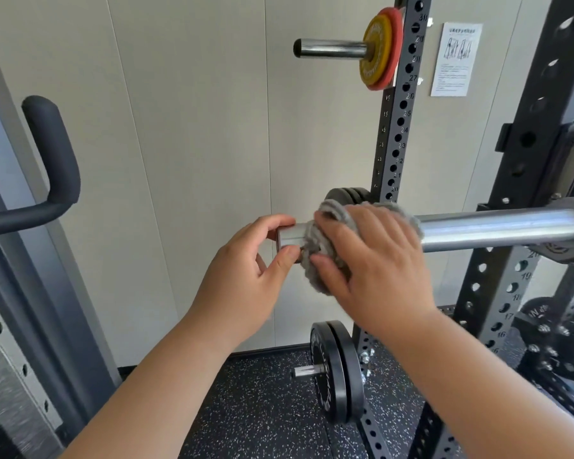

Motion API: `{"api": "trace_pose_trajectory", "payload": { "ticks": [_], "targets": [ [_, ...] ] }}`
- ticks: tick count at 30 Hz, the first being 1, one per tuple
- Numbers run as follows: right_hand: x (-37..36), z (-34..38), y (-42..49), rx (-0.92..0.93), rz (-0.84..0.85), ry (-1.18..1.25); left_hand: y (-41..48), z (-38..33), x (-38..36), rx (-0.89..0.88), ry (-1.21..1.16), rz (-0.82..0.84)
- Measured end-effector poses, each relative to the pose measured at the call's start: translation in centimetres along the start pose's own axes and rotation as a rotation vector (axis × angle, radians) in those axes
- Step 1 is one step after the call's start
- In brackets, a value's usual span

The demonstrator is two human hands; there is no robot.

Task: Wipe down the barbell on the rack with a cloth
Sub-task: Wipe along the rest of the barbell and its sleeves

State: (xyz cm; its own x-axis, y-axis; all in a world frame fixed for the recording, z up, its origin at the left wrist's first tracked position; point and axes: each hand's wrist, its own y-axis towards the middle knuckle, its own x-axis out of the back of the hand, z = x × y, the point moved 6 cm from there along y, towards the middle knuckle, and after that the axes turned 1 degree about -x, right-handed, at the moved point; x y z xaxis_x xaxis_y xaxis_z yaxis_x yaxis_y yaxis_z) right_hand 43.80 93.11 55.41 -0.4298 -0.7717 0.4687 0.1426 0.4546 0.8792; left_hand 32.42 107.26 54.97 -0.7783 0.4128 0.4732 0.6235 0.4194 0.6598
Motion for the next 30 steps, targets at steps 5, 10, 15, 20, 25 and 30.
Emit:
{"api": "trace_pose_trajectory", "payload": {
  "ticks": [5, 10, 15, 20, 25, 30],
  "targets": [
    [1.6, -3.5, 0.5, -0.275, -0.125, -0.043, 0.6, 0.5, -0.5, 0.144, -0.147, 0.002],
    [0.6, 0.3, 0.7, -0.152, -0.135, 0.013, 1.2, -0.4, -0.4, 0.11, -0.015, -0.046],
    [1.3, -4.8, -0.1, -0.201, -0.089, -0.033, 0.8, -3.0, -0.2, -0.251, 0.166, 0.012],
    [1.5, -3.9, 1.1, -0.384, -0.133, -0.053, 0.8, -2.0, -0.6, -0.233, 0.146, -0.025],
    [0.7, -1.1, 1.5, -0.167, -0.159, -0.009, 1.1, -1.4, -1.1, -0.177, 0.078, -0.026],
    [1.6, -7.1, 1.0, -0.346, -0.099, -0.08, 1.1, -1.5, -1.0, -0.145, 0.098, -0.001]
  ]
}}
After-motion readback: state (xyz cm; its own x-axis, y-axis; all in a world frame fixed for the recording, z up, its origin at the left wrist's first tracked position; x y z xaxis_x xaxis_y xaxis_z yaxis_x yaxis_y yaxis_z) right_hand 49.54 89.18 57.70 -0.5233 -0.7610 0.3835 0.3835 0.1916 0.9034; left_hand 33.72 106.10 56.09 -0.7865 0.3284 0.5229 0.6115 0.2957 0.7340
